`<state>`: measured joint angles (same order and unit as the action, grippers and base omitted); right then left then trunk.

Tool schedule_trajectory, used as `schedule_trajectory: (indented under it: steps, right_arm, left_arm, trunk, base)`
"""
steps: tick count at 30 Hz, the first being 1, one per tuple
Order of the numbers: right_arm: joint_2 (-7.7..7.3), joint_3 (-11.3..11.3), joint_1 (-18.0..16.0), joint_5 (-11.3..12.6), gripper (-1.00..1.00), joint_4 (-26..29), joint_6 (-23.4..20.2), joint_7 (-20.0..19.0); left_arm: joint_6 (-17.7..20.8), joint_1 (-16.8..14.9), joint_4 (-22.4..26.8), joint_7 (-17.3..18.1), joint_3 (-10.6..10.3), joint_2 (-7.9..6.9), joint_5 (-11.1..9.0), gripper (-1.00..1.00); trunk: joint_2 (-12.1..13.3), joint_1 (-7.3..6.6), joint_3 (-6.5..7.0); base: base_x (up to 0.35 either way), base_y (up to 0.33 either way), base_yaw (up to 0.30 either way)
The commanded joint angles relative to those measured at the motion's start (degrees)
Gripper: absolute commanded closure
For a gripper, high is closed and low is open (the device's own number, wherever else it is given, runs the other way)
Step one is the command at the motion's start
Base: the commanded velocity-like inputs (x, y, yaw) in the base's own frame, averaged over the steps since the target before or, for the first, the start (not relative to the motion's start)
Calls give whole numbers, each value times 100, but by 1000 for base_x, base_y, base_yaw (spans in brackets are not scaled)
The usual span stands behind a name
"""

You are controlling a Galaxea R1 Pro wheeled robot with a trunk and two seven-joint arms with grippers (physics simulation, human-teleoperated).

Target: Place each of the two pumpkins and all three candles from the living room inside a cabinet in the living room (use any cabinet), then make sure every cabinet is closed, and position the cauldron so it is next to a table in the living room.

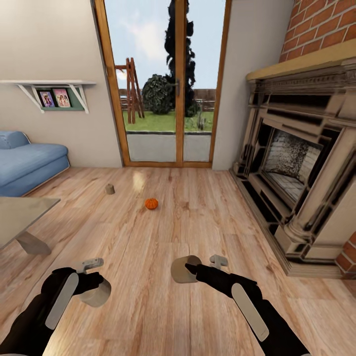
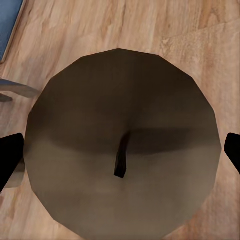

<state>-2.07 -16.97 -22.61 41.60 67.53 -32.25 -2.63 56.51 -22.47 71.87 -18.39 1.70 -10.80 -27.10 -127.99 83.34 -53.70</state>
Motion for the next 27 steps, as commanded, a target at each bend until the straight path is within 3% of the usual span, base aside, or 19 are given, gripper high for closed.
schedule_trajectory:
  steps: [1, 27]
  right_arm:
    - [-4, -3, -3, -6, 100, 7, -18, -12]
    - [-3, -1, -5, -3, 100, -9, -14, -44]
  left_arm:
    - [18, -3, 6, -50, -1, -1, -59, 100]
    - [16, -3, 3, -50, -11, 8, -49, 100]
  trunk:
    - [39, -23, 13]
    - [1082, -594, 480]
  base:
    - [0, 0, 0]
    - [0, 0, 0]
